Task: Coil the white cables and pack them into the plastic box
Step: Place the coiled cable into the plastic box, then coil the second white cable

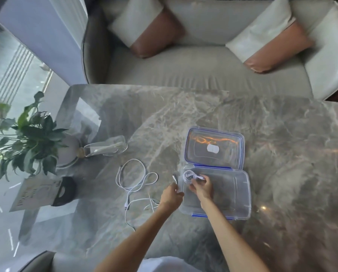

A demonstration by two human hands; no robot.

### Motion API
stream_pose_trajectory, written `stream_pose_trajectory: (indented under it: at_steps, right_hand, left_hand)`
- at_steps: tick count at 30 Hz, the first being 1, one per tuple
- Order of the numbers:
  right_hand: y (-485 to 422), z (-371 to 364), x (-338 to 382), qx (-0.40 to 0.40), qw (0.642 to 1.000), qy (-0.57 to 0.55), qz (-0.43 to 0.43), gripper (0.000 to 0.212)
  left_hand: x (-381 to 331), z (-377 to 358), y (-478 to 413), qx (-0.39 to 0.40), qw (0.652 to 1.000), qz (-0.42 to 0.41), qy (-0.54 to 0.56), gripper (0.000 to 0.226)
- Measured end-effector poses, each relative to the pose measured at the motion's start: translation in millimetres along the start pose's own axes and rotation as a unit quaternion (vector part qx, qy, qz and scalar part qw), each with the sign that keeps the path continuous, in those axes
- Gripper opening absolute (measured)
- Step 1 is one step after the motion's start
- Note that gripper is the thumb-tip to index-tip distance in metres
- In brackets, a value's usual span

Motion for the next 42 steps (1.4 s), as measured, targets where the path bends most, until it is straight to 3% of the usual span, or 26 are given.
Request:
stream_pose_trajectory:
  at_steps: [4, 7, 12, 14, 16, 18, 20, 22, 26, 30, 32, 37, 40, 42]
  right_hand:
    - [-1, 18, 2, -0.035, 0.988, 0.14, 0.053, 0.039]
    - [-5, 25, 1, -0.046, 0.992, 0.108, 0.041, 0.038]
    - [1, 19, 6, 0.016, 0.998, 0.056, 0.007, 0.044]
    - [9, 26, 17, -0.028, 0.991, 0.126, 0.036, 0.048]
    - [24, 30, 31, -0.132, 0.953, 0.235, 0.139, 0.038]
    - [51, 14, 42, -0.182, 0.915, 0.26, 0.249, 0.022]
    - [75, -21, 45, -0.178, 0.882, 0.289, 0.327, 0.014]
    - [86, -67, 36, -0.11, 0.843, 0.362, 0.381, 0.011]
    - [82, -160, -6, 0.04, 0.716, 0.593, 0.367, 0.02]
    - [66, -202, -52, 0.075, 0.607, 0.717, 0.334, 0.033]
    - [56, -203, -65, 0.071, 0.575, 0.743, 0.334, 0.034]
    - [55, -184, -59, 0.095, 0.605, 0.697, 0.374, 0.02]
    - [75, -162, -11, 0.141, 0.683, 0.596, 0.397, 0.008]
    - [97, -137, 34, 0.174, 0.74, 0.517, 0.393, 0.01]
  left_hand:
    - [3, -3, -2, -0.003, 1.0, -0.004, 0.005, 0.022]
    - [4, -3, -2, -0.006, 1.0, -0.008, 0.001, 0.023]
    - [2, 0, 2, 0.001, 0.999, -0.034, 0.01, 0.037]
    - [1, 13, 7, -0.007, 0.998, -0.055, 0.032, 0.045]
    - [8, 42, 11, -0.058, 0.991, -0.081, 0.088, 0.038]
    - [30, 82, 11, -0.134, 0.982, -0.106, 0.083, 0.022]
    - [63, 118, 10, -0.19, 0.977, -0.098, 0.022, 0.022]
    - [97, 143, 8, -0.2, 0.976, -0.067, -0.045, 0.026]
    - [136, 158, 4, -0.158, 0.982, -0.047, -0.089, 0.038]
    - [145, 155, -5, -0.151, 0.976, -0.076, -0.138, 0.034]
    - [146, 151, -10, -0.122, 0.969, -0.111, -0.183, 0.033]
    - [152, 167, -5, -0.151, 0.941, -0.157, -0.261, 0.02]
    - [127, 195, 8, -0.142, 0.911, -0.278, -0.271, 0.011]
    - [96, 216, 27, -0.129, 0.913, -0.349, -0.166, 0.008]
Point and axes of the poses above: each hand's wrist, its own y-axis away from the middle knuckle, its own z-axis out of the back of the hand, x = y × z, the point moved 3 cm from there along -y, towards the middle knuckle, and after that the axes turned 9 degrees about -z, right-handed, at the moved point
